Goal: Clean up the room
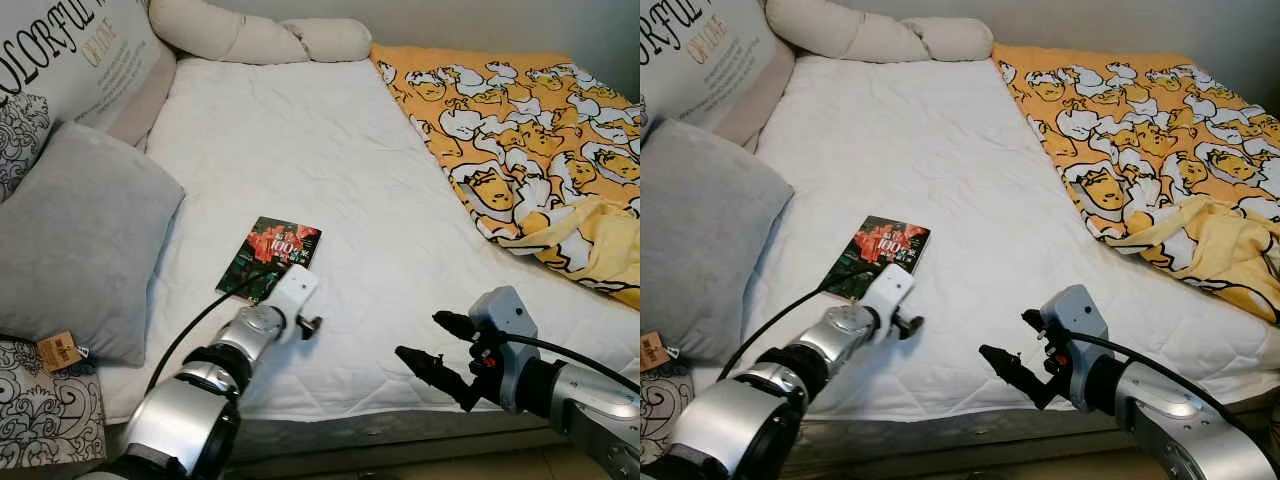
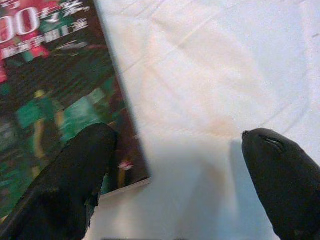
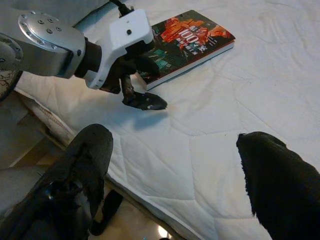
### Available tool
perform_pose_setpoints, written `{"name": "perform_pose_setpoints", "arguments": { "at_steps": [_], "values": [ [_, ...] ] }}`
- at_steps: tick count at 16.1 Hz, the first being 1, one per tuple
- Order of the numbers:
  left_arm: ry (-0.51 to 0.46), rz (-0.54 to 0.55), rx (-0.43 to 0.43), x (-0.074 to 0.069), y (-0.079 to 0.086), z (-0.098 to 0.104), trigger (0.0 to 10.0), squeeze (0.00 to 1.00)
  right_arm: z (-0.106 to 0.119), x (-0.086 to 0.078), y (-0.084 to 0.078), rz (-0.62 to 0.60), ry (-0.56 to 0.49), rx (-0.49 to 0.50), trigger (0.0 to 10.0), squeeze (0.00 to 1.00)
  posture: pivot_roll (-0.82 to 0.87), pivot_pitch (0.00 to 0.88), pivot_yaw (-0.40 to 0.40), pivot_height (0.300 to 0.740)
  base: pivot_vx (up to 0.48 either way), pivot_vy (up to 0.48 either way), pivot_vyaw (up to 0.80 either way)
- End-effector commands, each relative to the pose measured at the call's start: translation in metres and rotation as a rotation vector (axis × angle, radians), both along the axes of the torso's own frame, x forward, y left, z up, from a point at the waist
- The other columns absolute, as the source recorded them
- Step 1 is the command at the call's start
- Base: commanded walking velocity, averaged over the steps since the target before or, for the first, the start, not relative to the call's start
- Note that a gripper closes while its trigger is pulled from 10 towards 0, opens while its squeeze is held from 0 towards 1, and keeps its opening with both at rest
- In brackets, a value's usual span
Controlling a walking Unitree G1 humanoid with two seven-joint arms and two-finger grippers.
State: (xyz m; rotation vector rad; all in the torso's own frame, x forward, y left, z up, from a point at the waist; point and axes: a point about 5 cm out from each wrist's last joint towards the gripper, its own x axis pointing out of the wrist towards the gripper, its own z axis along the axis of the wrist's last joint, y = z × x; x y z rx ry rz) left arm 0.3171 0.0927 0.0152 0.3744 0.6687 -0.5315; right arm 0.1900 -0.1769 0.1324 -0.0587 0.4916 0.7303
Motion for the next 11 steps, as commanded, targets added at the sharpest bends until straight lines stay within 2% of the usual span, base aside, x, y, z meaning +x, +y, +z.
{"name": "perform_pose_setpoints", "arguments": {
  "at_steps": [1, 3, 4, 6, 7, 10, 11],
  "values": [
    [-0.002, 0.041, -0.081, 0.005, -0.007, 0.007, 10.0, 0.0, 0.006, 0.001, -0.003, -0.012, -0.019, -0.004, 10.0, 0.0, -0.42, 0.01, -0.059, 0.74, 0.0, 0.0, 0.0],
    [-0.02, 0.168, -0.242, 0.014, -0.01, 0.019, 10.0, 0.0, 0.006, 0.002, -0.003, -0.012, -0.017, 0.003, 10.0, 0.0, -0.41, 0.001, -0.06, 0.74, 0.0, 0.0, 0.0],
    [-0.041, 0.221, -0.273, 0.02, -0.006, 0.025, 10.0, 0.0, 0.005, 0.001, -0.002, -0.01, -0.01, 0.009, 10.0, 0.0, -0.4, 0.0, -0.058, 0.74, 0.0, 0.0, 0.0],
    [-0.065, 0.289, -0.191, 0.027, 0.01, 0.029, 10.0, 0.0, 0.001, -0.004, 0.0, 0.02, 0.026, 0.016, 10.0, 0.0, -0.38, 0.0, -0.057, 0.74, 0.0, 0.0, 0.0],
    [-0.066, 0.272, -0.123, 0.027, 0.017, 0.028, 10.0, 0.0, 0.001, -0.005, 0.001, 0.027, 0.032, 0.015, 10.0, 0.0, -0.37, 0.0, -0.055, 0.74, 0.0, 0.0, 0.0],
    [0.028, 0.288, -0.098, 0.02, 0.036, 0.02, 10.0, 0.0, -0.001, -0.005, 0.002, 0.025, 0.039, 0.022, 10.0, 0.0, -0.35, 0.0, -0.049, 0.74, 0.0, 0.0, 0.0],
    [0.099, 0.295, -0.13, 0.013, 0.039, 0.011, 10.0, 0.0, -0.002, -0.005, 0.002, 0.025, 0.042, 0.024, 10.0, 0.0, -0.35, 0.0, -0.046, 0.74, 0.0, 0.0, 0.0]
  ]
}}
